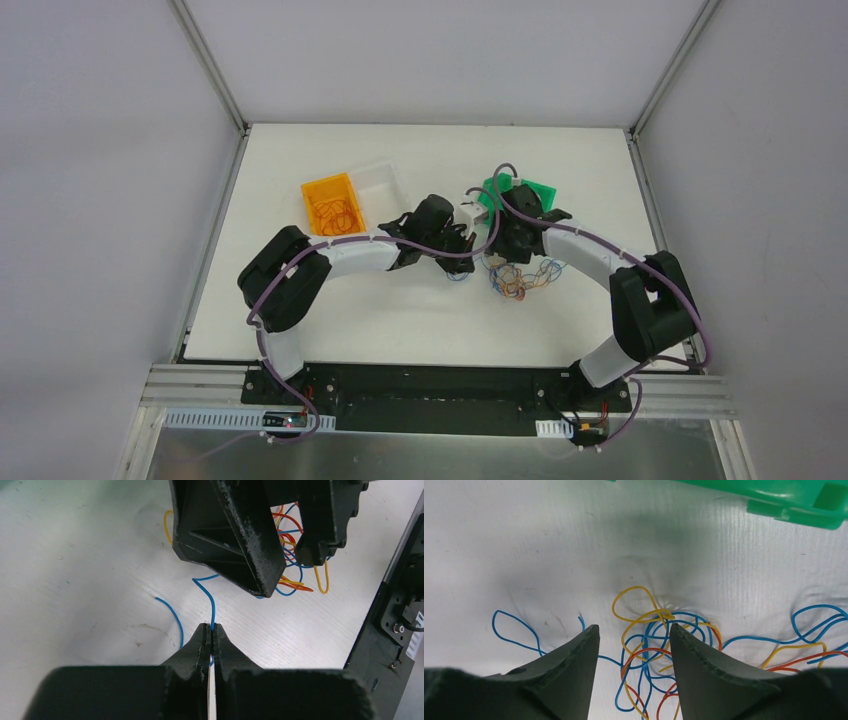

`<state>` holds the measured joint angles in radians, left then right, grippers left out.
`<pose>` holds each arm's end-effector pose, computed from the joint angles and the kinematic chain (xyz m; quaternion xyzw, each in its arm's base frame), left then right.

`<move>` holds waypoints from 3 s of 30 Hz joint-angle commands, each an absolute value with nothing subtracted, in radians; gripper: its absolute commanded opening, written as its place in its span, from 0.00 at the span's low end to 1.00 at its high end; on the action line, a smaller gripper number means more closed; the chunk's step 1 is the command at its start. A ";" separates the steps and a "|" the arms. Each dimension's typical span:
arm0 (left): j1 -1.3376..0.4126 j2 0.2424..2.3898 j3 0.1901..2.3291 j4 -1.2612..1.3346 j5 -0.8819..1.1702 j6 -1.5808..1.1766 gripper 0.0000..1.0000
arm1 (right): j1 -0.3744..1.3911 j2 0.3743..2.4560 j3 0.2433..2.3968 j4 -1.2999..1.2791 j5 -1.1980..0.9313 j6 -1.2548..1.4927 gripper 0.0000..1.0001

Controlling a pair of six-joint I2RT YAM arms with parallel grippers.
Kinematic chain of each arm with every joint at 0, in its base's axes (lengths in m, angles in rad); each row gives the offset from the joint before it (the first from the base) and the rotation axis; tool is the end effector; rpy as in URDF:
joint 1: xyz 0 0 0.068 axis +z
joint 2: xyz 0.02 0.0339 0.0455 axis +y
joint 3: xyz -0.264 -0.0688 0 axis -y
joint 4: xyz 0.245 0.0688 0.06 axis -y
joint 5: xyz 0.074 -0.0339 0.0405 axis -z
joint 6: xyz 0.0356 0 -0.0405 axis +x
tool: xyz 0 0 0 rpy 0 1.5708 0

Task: Untangle the cables
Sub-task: Untie the cable.

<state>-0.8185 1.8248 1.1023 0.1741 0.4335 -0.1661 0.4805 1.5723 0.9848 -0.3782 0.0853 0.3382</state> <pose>0.2628 -0.3026 0.1966 0.3726 0.7731 -0.3911 0.3324 0.2850 0.1452 0.2016 -0.0551 0.9522 0.0811 0.2893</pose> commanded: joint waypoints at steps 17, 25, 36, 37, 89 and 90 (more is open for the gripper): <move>-0.790 1.465 0.801 0.334 -0.245 -0.271 0.00 | 0.249 1.168 0.691 -0.376 0.438 0.563 0.00; -0.786 1.405 0.746 0.393 -0.220 -0.263 0.00 | 0.177 1.030 0.685 -0.400 0.354 0.507 0.00; -0.787 1.481 0.817 0.362 -0.037 -0.230 0.00 | 0.290 0.995 0.686 -0.372 0.014 0.345 0.75; -0.787 1.480 0.817 0.363 -0.037 -0.230 0.00 | 0.317 1.007 0.690 -0.378 0.023 0.340 0.75; -0.483 0.652 0.797 -0.406 -0.533 -0.484 0.00 | 0.152 1.217 0.702 -0.513 0.356 0.646 0.69; -0.484 0.646 0.819 -0.428 -0.549 -0.476 0.00 | 0.152 1.212 0.703 -0.513 0.342 0.638 0.69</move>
<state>-0.4892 0.6476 0.7162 -0.2543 -0.4217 -0.4435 0.1600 1.2602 0.7044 -0.5251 0.3717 0.6281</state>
